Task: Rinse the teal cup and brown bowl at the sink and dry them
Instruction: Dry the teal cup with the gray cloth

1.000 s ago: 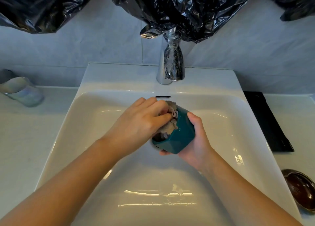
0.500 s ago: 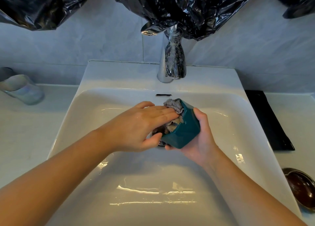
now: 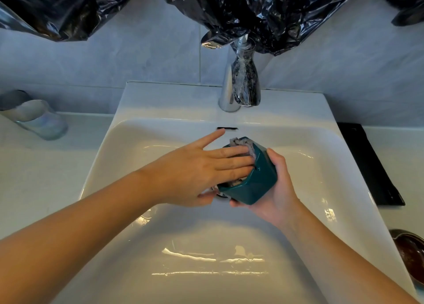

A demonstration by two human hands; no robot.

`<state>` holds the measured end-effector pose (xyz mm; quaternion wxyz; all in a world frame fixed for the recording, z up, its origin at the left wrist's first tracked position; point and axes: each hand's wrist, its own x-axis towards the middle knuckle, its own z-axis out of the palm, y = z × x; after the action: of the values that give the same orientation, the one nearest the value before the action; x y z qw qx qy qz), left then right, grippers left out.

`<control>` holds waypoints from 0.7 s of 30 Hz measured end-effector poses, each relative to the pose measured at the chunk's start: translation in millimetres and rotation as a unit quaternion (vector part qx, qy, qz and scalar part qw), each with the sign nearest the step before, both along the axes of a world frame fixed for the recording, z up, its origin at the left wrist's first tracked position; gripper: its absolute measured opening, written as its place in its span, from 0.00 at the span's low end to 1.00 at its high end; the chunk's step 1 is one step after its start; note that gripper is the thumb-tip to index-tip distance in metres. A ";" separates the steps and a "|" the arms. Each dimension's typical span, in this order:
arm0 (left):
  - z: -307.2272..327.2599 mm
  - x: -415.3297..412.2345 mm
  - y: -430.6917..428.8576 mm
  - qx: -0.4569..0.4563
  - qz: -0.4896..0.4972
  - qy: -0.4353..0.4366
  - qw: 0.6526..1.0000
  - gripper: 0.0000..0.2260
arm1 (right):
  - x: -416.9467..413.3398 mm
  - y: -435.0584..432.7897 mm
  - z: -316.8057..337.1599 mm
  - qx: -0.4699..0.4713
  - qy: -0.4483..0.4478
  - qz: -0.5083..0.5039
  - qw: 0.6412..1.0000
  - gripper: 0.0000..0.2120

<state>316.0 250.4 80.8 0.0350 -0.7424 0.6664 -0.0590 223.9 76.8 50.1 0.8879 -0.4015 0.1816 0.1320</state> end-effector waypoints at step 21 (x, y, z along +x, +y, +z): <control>-4.2 -22.4 -2.8 -0.087 0.216 0.711 0.664 0.21 | 4.6 -2.7 -24.7 -0.284 -0.173 -0.023 0.943 0.32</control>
<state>293.6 247.6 76.6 -0.5023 -0.6815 0.3017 0.4384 228.6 74.1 25.5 0.7574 -0.6496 0.0640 -0.0170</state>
